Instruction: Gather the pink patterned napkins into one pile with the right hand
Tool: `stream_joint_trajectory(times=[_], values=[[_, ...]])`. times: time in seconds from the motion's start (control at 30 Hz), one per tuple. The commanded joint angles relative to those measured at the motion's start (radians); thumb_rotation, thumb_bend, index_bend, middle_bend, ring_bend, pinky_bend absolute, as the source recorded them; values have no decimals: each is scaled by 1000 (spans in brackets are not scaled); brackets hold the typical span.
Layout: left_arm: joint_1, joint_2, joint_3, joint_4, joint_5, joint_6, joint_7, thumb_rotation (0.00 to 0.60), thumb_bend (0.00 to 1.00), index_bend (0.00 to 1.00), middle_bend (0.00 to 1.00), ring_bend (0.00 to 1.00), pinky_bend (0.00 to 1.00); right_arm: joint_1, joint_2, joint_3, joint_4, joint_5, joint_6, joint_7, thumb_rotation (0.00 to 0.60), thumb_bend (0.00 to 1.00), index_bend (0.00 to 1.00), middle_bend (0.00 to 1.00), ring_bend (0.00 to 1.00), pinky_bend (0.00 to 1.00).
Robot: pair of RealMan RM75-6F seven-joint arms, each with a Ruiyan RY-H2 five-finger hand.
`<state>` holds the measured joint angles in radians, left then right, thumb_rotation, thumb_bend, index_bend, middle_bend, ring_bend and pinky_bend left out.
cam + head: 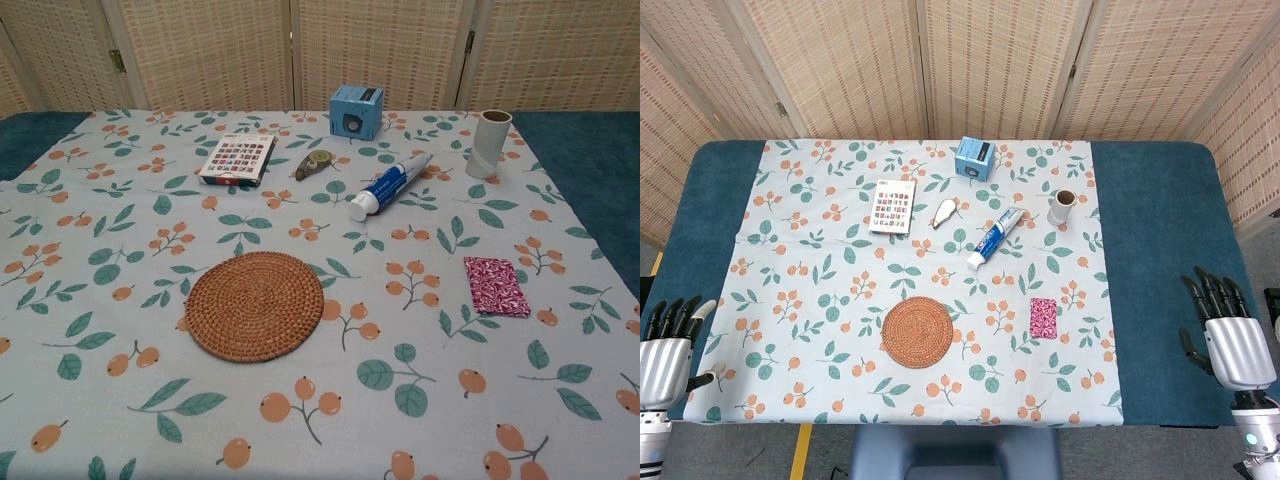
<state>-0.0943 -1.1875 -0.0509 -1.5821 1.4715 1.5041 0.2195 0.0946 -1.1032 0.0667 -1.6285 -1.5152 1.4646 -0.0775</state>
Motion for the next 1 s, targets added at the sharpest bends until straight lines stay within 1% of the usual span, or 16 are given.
stream_joint_trajectory(times=[0.03,0.37,0.6,0.8,1.0], values=[[0,-1,0,2,0,0,-2,600,206,184,126,99,0,5,-2,-1,-1,-2,-7,-1,600,488,0,10,0,0],[7,4,2,0,2,8,-9,600,206,187,126,99,0,22,-7,-5,0,-5,-33,8,600,488,0,11,0,0],[7,6,4,-4,6,6,-9,600,206,195,126,113,0,47,-1,-9,-19,2,-82,15,600,488,0,24,0,0],[9,7,4,-3,6,8,-14,600,206,203,126,114,0,67,-8,-3,-51,32,-124,8,600,488,0,39,7,0],[9,4,8,6,7,0,-26,600,207,213,126,117,0,103,-26,6,-80,96,-208,9,600,487,0,39,3,0]])
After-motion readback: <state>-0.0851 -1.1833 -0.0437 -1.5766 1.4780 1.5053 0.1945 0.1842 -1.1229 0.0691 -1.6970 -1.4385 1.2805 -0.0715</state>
